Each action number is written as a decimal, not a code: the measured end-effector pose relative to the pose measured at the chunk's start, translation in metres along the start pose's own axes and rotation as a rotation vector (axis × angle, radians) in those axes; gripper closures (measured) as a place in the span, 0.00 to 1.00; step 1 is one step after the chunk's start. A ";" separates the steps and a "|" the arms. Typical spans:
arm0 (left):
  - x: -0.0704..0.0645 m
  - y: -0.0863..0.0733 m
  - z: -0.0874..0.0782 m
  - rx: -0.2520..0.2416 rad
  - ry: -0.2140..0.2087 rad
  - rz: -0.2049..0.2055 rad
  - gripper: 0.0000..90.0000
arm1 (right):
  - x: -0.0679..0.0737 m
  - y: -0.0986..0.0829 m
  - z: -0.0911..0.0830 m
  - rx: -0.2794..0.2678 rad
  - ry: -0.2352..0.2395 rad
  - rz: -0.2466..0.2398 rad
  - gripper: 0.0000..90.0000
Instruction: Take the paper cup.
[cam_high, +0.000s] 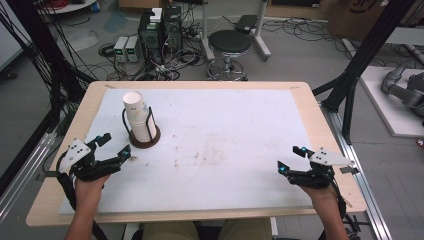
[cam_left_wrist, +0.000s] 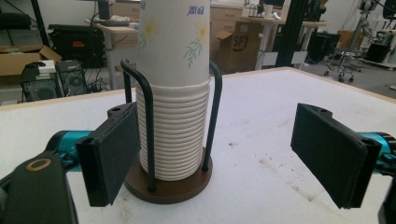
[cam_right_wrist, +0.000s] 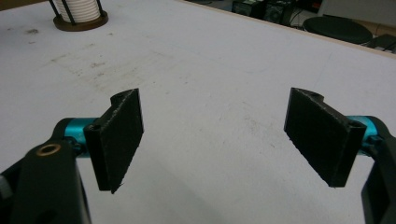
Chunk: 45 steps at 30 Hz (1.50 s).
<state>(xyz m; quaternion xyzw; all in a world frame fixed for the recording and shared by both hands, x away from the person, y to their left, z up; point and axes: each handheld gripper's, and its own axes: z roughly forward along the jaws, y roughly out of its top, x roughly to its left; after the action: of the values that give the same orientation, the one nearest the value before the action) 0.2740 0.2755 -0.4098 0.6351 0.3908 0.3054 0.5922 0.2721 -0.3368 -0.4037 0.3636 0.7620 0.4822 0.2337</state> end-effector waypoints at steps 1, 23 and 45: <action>0.000 0.000 0.000 -0.001 -0.001 0.001 0.18 | 0.000 0.000 0.000 0.000 -0.001 0.000 0.22; 0.001 0.001 0.008 -0.002 -0.004 -0.007 0.18 | 0.000 -0.002 -0.003 -0.012 0.007 0.011 0.22; 0.013 0.040 0.013 -0.015 -0.040 -0.056 0.17 | 0.010 -0.002 -0.004 0.003 0.021 0.001 0.22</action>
<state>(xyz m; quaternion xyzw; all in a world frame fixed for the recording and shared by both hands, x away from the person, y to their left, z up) 0.2967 0.2802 -0.3730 0.6253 0.3944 0.2789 0.6129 0.2624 -0.3313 -0.4041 0.3593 0.7650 0.4848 0.2251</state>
